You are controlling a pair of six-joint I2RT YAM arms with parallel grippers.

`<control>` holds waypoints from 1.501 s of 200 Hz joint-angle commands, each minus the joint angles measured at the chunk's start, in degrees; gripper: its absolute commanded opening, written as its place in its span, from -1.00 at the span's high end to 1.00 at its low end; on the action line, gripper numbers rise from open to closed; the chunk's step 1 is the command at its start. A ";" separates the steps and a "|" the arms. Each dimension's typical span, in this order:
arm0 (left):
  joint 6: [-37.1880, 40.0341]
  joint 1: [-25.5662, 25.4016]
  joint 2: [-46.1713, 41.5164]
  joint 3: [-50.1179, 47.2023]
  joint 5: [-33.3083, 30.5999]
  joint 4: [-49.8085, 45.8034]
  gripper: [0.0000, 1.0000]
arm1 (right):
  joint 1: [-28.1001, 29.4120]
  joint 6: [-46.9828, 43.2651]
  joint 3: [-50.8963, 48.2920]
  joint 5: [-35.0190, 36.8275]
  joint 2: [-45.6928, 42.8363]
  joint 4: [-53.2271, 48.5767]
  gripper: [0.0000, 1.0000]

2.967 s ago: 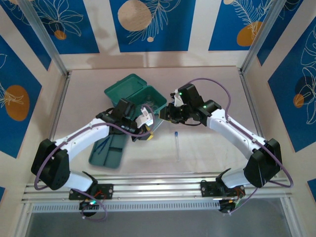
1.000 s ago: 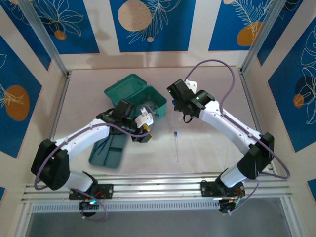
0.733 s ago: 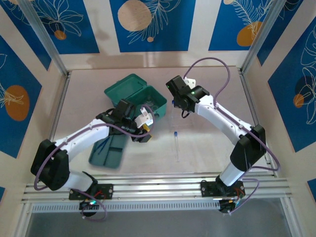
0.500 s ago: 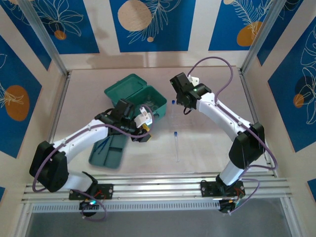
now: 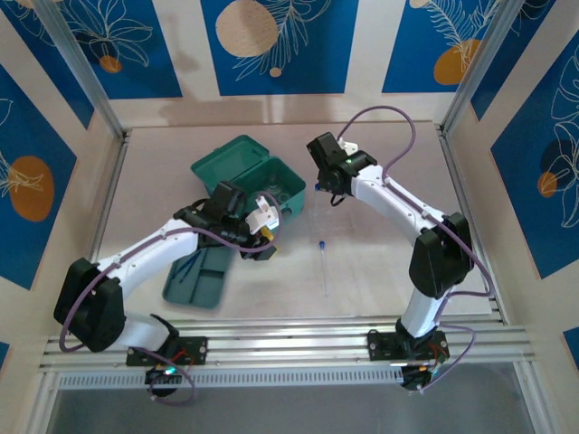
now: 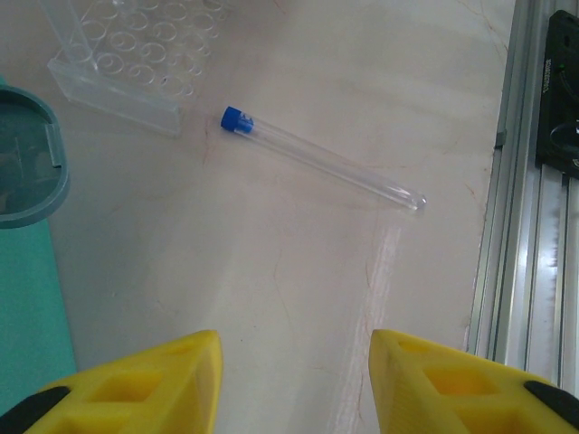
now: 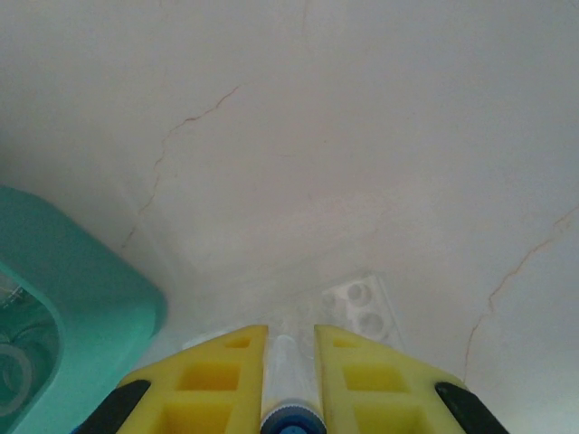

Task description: Organize the chemistry lab equipment

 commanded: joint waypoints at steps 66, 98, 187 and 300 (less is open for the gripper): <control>0.82 -0.44 -1.24 -0.80 -0.12 0.31 0.07 | 0.02 -0.68 3.92 -0.42 3.29 0.37 0.69; 0.87 -0.38 -1.32 -0.80 -0.17 0.19 0.07 | 0.09 -0.86 3.93 -0.09 3.64 0.28 0.69; 1.13 -0.37 -1.04 -0.92 -0.25 0.27 0.07 | 1.08 -1.13 4.28 -0.25 4.82 0.31 0.57; 1.14 -0.41 -1.03 -0.98 0.16 0.31 0.07 | 1.50 -1.48 5.88 0.02 5.15 -0.39 0.50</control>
